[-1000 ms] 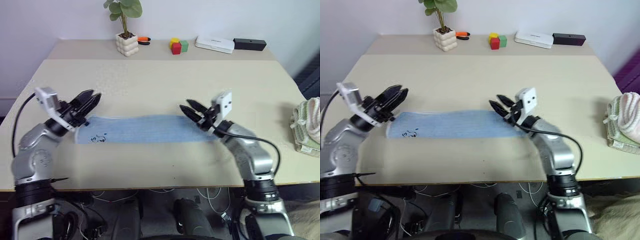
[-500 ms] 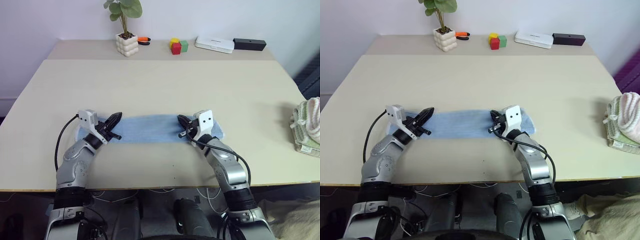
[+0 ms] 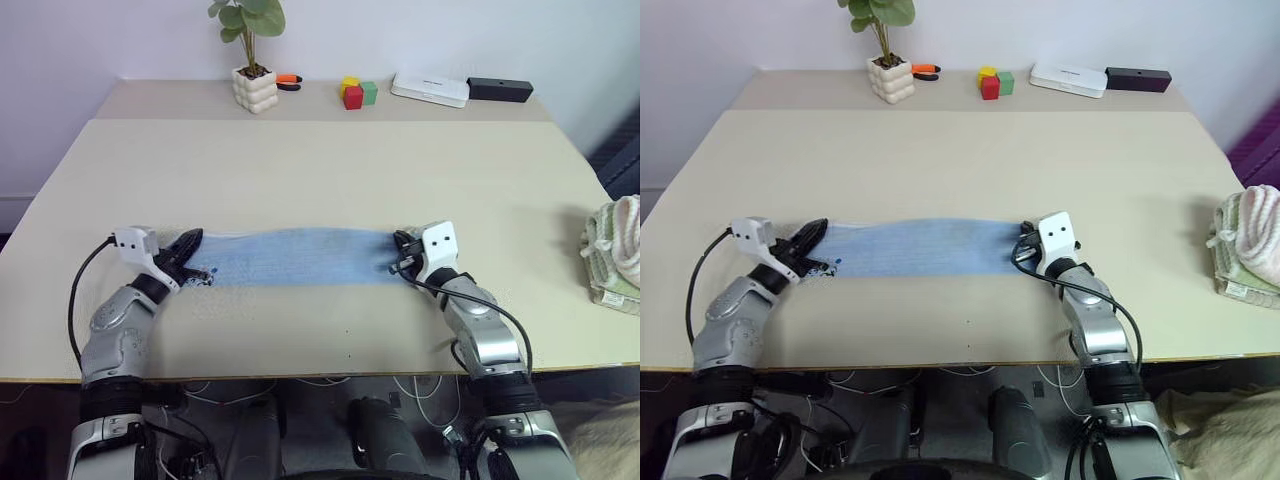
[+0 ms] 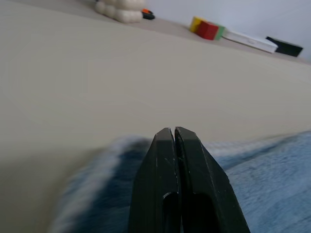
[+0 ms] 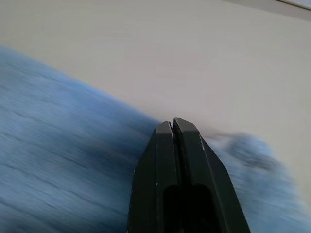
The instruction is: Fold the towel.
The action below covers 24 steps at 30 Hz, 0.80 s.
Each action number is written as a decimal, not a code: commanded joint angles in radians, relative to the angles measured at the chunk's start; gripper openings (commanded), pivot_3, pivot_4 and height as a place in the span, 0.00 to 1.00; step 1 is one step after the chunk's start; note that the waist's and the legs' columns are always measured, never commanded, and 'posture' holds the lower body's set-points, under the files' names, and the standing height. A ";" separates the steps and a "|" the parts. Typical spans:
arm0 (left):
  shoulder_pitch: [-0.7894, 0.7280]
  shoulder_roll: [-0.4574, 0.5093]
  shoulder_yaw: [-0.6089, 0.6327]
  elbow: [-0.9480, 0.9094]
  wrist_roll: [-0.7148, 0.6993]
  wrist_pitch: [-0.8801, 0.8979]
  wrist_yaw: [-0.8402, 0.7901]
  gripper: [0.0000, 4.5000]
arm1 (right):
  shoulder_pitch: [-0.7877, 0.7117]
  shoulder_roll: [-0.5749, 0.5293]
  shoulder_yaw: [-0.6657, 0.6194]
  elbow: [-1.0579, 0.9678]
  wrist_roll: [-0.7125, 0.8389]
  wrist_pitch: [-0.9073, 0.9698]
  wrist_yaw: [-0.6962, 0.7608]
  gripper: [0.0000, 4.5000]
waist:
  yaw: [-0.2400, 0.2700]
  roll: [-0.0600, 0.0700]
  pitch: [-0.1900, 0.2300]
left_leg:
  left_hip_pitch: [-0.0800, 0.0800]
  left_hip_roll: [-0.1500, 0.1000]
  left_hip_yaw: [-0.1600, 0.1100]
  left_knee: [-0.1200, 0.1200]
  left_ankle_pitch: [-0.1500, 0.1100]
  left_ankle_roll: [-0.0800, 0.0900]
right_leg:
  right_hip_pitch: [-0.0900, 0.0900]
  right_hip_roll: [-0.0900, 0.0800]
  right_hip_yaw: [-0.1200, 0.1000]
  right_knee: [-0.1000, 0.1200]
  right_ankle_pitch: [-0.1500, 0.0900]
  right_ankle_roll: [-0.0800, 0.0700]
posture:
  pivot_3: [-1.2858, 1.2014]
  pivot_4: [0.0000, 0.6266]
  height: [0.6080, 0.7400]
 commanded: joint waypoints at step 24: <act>-0.040 0.192 0.049 -0.118 -0.168 0.180 -0.284 0.99 | 0.103 -0.225 -0.163 -0.336 0.296 0.094 0.399 1.00 | 0.000 0.000 0.000 | 0.000 0.000 0.000 -0.001 0.000 0.000 | 0.001 0.000 0.000 -0.003 0.000 -0.001 | 0.52 0.24 1.00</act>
